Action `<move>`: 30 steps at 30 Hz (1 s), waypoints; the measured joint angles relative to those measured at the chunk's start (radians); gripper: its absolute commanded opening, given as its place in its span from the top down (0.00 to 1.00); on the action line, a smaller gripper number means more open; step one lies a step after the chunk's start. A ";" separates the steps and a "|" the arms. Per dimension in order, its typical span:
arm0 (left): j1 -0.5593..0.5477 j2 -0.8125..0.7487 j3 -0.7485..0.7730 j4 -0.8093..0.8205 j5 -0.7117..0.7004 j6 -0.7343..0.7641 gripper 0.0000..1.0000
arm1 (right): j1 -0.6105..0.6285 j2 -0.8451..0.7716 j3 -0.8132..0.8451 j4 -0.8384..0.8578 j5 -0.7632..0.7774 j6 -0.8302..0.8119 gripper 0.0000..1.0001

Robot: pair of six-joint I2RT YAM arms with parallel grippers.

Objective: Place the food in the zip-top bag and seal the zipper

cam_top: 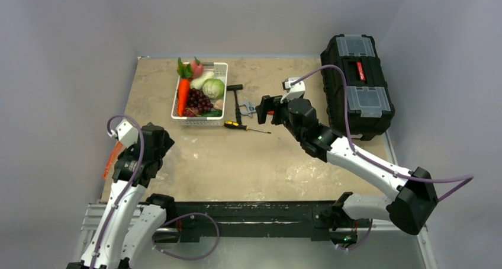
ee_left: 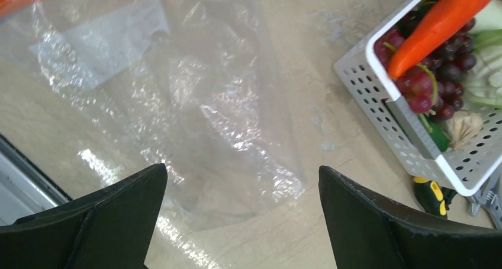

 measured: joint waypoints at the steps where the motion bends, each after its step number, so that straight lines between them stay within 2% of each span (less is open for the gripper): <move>1: 0.001 -0.017 -0.016 -0.028 0.001 -0.029 0.00 | 0.000 -0.012 -0.019 0.004 -0.030 0.006 0.01; 7: 0.006 -0.027 -0.074 -0.098 0.020 -0.156 0.00 | 0.000 -0.065 -0.098 0.036 -0.150 0.033 0.01; 12: 0.006 0.123 -0.070 -0.094 0.050 -0.195 0.01 | 0.000 -0.065 -0.098 0.045 -0.185 0.044 0.01; 14: 0.006 0.199 -0.056 -0.094 0.061 -0.214 0.06 | 0.000 -0.066 -0.098 0.045 -0.191 0.048 0.01; 17: 0.006 0.274 -0.045 -0.096 0.073 -0.243 0.20 | 0.000 -0.086 -0.119 0.053 -0.206 0.057 0.01; 19: 0.007 0.300 -0.045 -0.098 0.089 -0.256 0.37 | 0.000 -0.105 -0.139 0.060 -0.210 0.063 0.01; 20: 0.007 0.304 -0.045 -0.096 0.100 -0.261 0.41 | 0.000 -0.110 -0.146 0.062 -0.210 0.064 0.01; 25: 0.008 0.263 -0.078 -0.051 0.158 -0.254 0.70 | 0.000 -0.115 -0.159 0.065 -0.214 0.070 0.01; 30: 0.010 0.190 -0.134 0.023 0.249 -0.212 0.92 | 0.000 -0.115 -0.165 0.067 -0.217 0.071 0.01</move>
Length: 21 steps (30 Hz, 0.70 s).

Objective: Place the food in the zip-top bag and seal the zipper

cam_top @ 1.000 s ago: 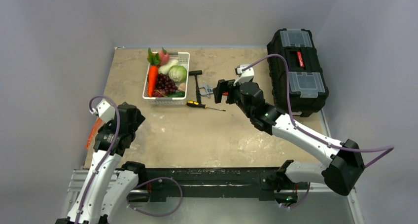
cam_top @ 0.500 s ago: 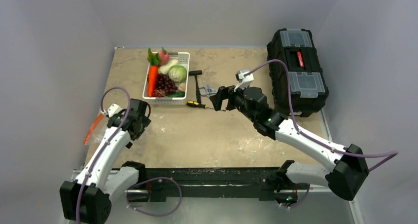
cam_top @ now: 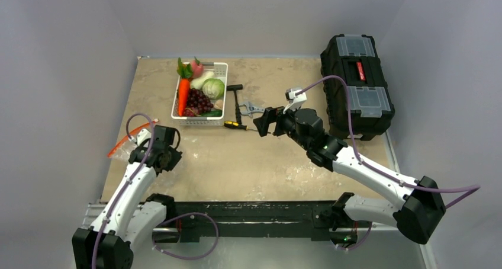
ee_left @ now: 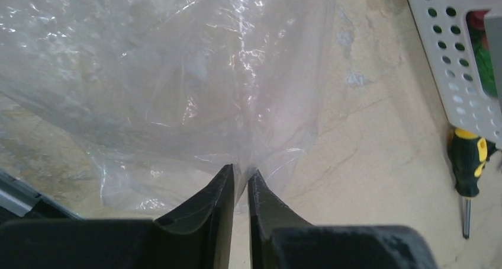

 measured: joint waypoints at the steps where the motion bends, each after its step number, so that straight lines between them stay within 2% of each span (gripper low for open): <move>1: 0.000 -0.016 -0.016 0.021 0.028 0.009 0.94 | 0.000 0.000 0.000 0.000 0.000 0.000 0.01; 3: -0.001 -0.042 -0.049 0.064 0.085 0.027 0.98 | 0.000 0.000 -0.002 0.001 -0.001 0.000 0.01; 7: -0.040 -0.062 -0.103 0.150 0.208 0.058 1.00 | 0.000 0.000 -0.007 -0.001 -0.009 0.000 0.01; 15: -0.353 -0.021 -0.151 0.397 0.315 0.081 1.00 | 0.000 0.000 -0.021 -0.011 -0.016 0.008 0.01; 18: -0.463 0.071 -0.133 0.467 0.319 0.115 1.00 | 0.000 0.000 -0.021 -0.023 -0.014 0.014 0.01; 21: -0.551 0.205 -0.047 0.467 0.317 0.177 1.00 | 0.000 0.000 -0.027 -0.026 -0.002 0.019 0.01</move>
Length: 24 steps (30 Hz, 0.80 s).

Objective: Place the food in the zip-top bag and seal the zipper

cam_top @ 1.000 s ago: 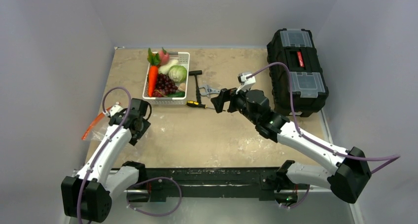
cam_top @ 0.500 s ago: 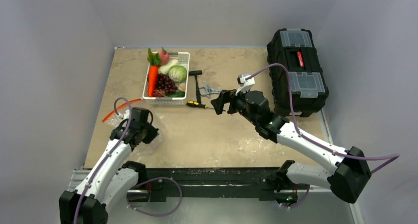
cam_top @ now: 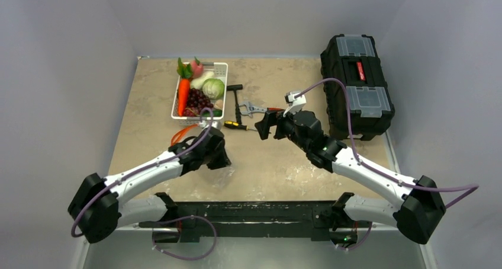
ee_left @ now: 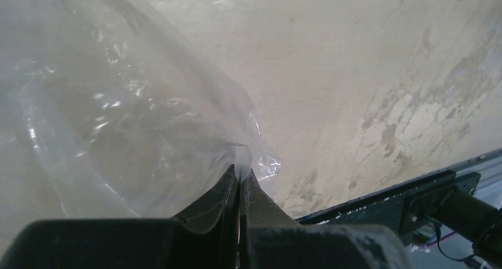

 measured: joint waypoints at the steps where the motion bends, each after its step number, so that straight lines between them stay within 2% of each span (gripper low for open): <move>1: -0.025 0.043 0.038 0.001 0.001 0.026 1.00 | 0.000 0.000 -0.002 -0.002 0.009 0.001 0.01; 5: -0.104 0.142 0.144 0.036 0.013 0.120 1.00 | 0.000 -0.002 -0.007 -0.017 0.050 0.005 0.01; 7: -0.133 0.148 0.156 0.056 0.027 0.151 0.91 | 0.000 -0.015 -0.030 -0.014 0.063 0.007 0.01; 8: -0.145 0.146 0.158 0.063 0.041 0.163 0.75 | 0.000 -0.022 -0.040 -0.018 0.068 0.008 0.01; 9: -0.154 0.144 0.158 0.067 0.054 0.172 0.68 | 0.000 -0.027 -0.049 -0.023 0.069 0.008 0.01; 13: -0.164 0.118 0.162 0.068 0.122 0.207 0.20 | -0.001 -0.027 -0.052 -0.031 0.071 0.008 0.01; 15: -0.166 0.077 0.171 0.050 0.141 0.227 0.05 | -0.001 -0.025 -0.052 -0.031 0.071 0.007 0.01; 17: -0.166 0.015 0.199 0.000 0.143 0.252 0.01 | -0.001 -0.024 -0.052 -0.036 0.071 0.008 0.01; 21: -0.146 -0.097 0.316 -0.137 0.124 0.339 0.00 | -0.001 -0.027 -0.052 -0.038 0.069 0.008 0.01; 24: -0.026 -0.153 0.423 -0.241 0.126 0.434 0.00 | -0.001 -0.034 -0.052 -0.038 0.066 0.008 0.01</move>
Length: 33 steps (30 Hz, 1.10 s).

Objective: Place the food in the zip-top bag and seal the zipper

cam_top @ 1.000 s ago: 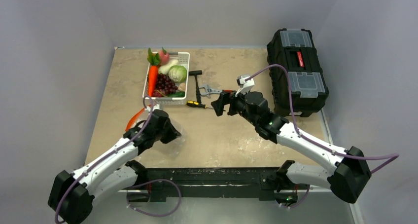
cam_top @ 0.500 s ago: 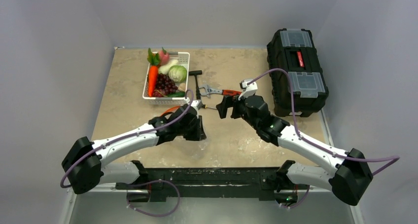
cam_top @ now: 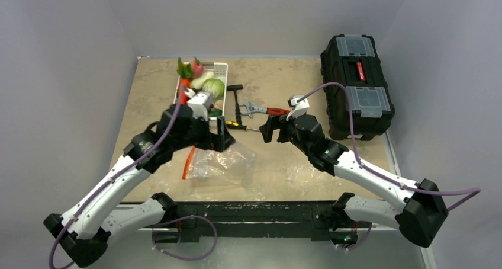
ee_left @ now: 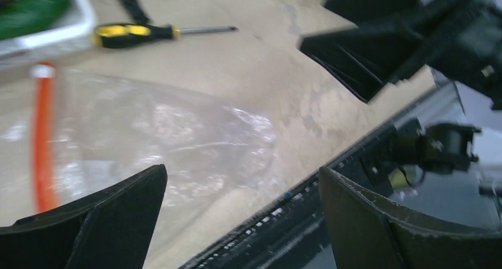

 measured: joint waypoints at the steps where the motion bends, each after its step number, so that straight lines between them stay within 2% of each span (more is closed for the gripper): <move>1: 0.057 -0.012 0.021 -0.022 -0.003 0.027 0.00 | 0.000 0.000 0.001 0.000 -0.002 0.000 0.01; 5: 0.323 -0.001 0.058 -0.114 0.000 0.124 0.00 | 0.000 0.000 0.002 -0.006 -0.024 0.007 0.01; 8: 0.492 0.077 0.058 -0.141 0.054 0.162 0.00 | 0.000 0.000 0.003 -0.017 -0.046 0.015 0.01; 12: 0.651 0.224 0.033 -0.133 0.129 0.199 0.00 | 0.000 -0.010 0.010 -0.044 -0.065 0.022 0.01; 18: 0.689 0.340 -0.032 -0.097 0.254 0.217 0.01 | 0.000 -0.046 0.014 -0.052 -0.080 0.033 0.01; 26: 0.690 0.389 -0.036 -0.086 0.275 0.252 0.08 | 0.000 -0.024 0.039 -0.060 -0.113 0.042 0.01; 33: 0.657 0.468 -0.036 -0.090 0.283 0.277 0.08 | 0.000 -0.024 0.042 -0.061 -0.158 0.064 0.01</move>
